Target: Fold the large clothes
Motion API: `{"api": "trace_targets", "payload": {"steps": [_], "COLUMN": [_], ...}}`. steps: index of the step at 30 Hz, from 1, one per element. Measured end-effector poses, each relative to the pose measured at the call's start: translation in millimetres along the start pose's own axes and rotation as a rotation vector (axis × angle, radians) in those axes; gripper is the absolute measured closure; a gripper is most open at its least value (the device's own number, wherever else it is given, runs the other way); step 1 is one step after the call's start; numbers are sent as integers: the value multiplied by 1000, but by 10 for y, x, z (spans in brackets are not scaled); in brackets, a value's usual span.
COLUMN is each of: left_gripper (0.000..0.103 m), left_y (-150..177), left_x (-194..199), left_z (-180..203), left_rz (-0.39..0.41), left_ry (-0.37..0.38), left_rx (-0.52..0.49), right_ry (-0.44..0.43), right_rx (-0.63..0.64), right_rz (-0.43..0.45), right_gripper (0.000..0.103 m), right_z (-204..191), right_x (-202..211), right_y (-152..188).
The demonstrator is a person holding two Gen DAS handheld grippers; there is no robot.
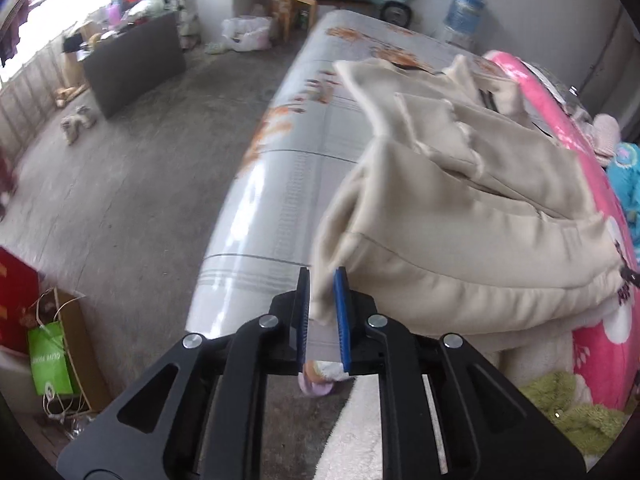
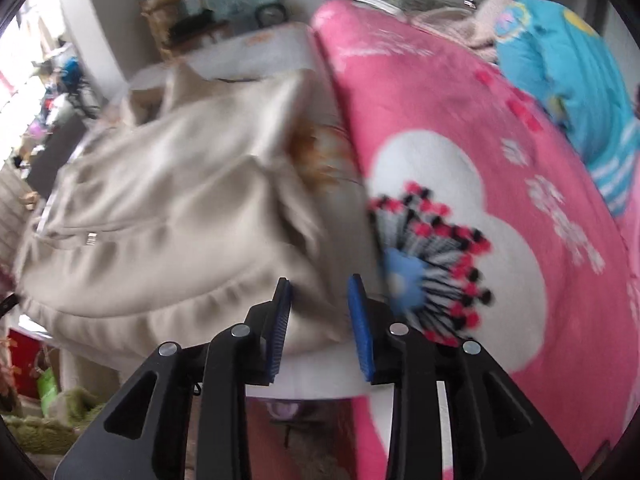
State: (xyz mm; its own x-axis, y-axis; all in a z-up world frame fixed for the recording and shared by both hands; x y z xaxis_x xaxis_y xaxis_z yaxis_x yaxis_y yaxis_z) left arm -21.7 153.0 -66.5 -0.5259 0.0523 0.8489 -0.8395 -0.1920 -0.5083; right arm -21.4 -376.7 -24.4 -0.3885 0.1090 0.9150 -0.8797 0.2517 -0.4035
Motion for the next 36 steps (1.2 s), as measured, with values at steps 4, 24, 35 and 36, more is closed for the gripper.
{"api": "trace_targets", "payload": {"steps": [4,24,35,36], "left_gripper": [90,85,102,102], "left_y": [-143,88,-101,-153], "left_x": [217,-498,-11,71], "left_z": [-37,1773,1840,1854], "left_rz": [102,26,204,234], "left_ry": [11,139,143,142], "left_rx": [5,-482,-504,-508], "right_ry": [-28,-318,-343,-341], "right_rx": [-98,423,384,382], "right_rz": [109,-85,13,40], "right_gripper": [49,64,99,99], "right_z": [156,-2336,-2348,-2348], "right_x": [326,-381,30,115], "right_y": [-101,177,-21,-70]}}
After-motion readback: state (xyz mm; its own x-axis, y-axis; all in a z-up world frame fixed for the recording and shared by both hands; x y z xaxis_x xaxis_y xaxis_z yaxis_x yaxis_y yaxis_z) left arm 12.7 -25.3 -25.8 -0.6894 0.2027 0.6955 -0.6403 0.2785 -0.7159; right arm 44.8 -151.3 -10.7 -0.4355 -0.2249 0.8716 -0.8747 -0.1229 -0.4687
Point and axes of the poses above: each gripper's, at about its wrist camera, not at the fingertips, and x roughly against the way its jaws point, z to its right, y to its underside, the point moved 5 cm from there along -x, roughly the way its jaws point, and after that the axes turned 2 degrees about y, right-handed, at the moved point
